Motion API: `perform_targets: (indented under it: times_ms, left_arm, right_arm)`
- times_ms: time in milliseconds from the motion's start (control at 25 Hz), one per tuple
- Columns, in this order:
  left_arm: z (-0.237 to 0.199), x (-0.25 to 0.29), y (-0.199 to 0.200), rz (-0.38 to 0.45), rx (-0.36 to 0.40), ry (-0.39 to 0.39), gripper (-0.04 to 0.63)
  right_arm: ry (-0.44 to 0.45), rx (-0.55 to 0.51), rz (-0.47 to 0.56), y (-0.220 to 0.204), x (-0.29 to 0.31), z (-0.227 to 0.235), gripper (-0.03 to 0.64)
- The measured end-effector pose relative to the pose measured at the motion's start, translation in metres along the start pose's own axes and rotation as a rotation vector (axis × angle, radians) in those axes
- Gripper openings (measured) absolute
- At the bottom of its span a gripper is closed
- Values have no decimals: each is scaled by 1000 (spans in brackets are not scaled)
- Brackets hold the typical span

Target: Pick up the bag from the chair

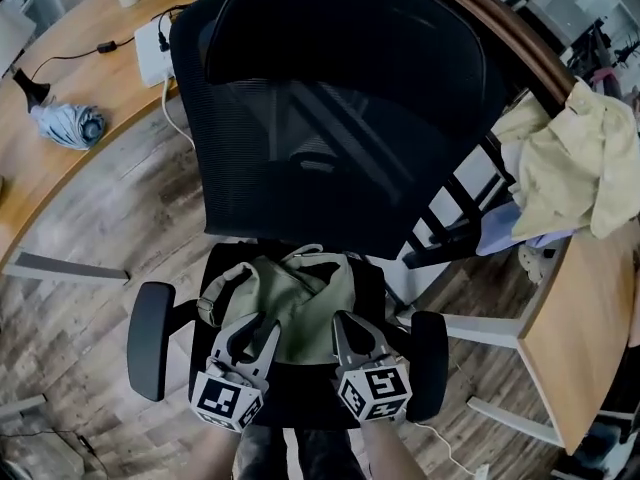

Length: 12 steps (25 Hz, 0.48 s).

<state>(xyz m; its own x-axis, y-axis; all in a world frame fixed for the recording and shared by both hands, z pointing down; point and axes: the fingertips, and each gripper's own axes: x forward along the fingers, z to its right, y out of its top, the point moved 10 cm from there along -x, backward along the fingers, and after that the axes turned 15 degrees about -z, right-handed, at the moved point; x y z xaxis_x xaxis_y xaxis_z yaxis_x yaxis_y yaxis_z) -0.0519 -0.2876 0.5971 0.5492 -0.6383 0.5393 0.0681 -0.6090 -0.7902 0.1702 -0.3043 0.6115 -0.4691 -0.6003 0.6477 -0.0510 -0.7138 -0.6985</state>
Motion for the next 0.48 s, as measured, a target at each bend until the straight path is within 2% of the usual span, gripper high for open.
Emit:
perform_targets:
  times_ms: [200, 280, 320, 360, 480]
  left_arm:
    - [-12, 20, -10, -19, -21, 66, 118]
    - [-16, 24, -14, -27, -35, 100, 131]
    - [-18, 26, -15, -30, -40, 120, 138]
    - [-19, 29, -16, -32, -45, 138, 147]
    - [-25, 37, -17, -37, -54, 181, 167]
  right_arm:
    - [-75, 11, -60, 12, 35, 40, 8]
    - [-78, 19, -100, 15, 51, 52, 11]
    - [-67, 24, -125, 16, 59, 57, 125]
    - [-59, 27, -149, 17, 67, 62, 144]
    - [-87, 20, -217, 21, 89, 77, 144]
